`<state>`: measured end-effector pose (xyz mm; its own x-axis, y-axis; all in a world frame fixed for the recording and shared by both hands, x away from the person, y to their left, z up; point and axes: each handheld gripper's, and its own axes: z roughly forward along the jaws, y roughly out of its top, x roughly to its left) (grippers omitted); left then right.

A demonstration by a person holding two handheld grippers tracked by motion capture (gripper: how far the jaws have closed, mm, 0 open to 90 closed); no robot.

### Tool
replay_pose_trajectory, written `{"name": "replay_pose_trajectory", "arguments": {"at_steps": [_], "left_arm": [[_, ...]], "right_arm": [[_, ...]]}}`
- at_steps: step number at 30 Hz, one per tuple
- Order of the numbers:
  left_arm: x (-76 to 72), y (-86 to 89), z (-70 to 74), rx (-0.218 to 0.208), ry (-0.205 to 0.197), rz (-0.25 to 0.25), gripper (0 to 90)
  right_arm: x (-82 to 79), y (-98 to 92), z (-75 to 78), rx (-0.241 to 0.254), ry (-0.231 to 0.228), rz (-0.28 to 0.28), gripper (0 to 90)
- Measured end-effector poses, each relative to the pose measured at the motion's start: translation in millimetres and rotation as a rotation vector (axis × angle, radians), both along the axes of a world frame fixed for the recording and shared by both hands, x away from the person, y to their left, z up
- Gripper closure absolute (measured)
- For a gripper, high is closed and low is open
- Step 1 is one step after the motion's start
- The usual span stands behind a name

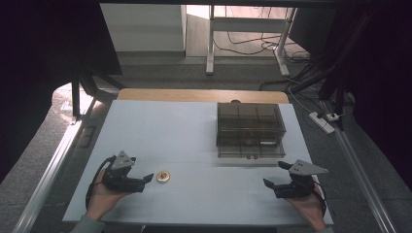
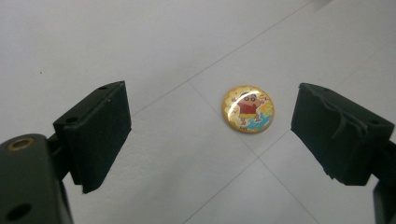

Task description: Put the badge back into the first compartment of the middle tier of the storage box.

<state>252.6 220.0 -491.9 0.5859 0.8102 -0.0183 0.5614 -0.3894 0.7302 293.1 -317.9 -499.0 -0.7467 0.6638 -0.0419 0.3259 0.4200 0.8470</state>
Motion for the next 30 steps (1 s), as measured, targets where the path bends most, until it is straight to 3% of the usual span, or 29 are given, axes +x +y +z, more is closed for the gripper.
{"name": "replay_pose_trajectory", "arguments": {"at_steps": [9, 18, 26, 30], "left_arm": [[7.9, -5.8, 11.7, -0.002, 0.015, -0.026, 12.2], [18.4, -12.8, 14.0, 0.010, 0.044, -0.050, 13.0], [36.7, -24.8, 14.5, 0.059, 0.088, -0.101, 14.2], [41.7, -28.3, 16.6, 0.059, 0.094, -0.115, 14.3]], "right_arm": [[1.0, 4.0, -1.2, 0.003, 0.002, 0.012, 11.8], [0.4, 5.7, -1.7, -0.021, -0.002, 0.008, 11.9], [0.4, 5.8, -2.5, -0.024, 0.000, 0.008, 11.9], [0.4, 5.4, -3.0, -0.026, 0.002, 0.006, 12.0]]}}
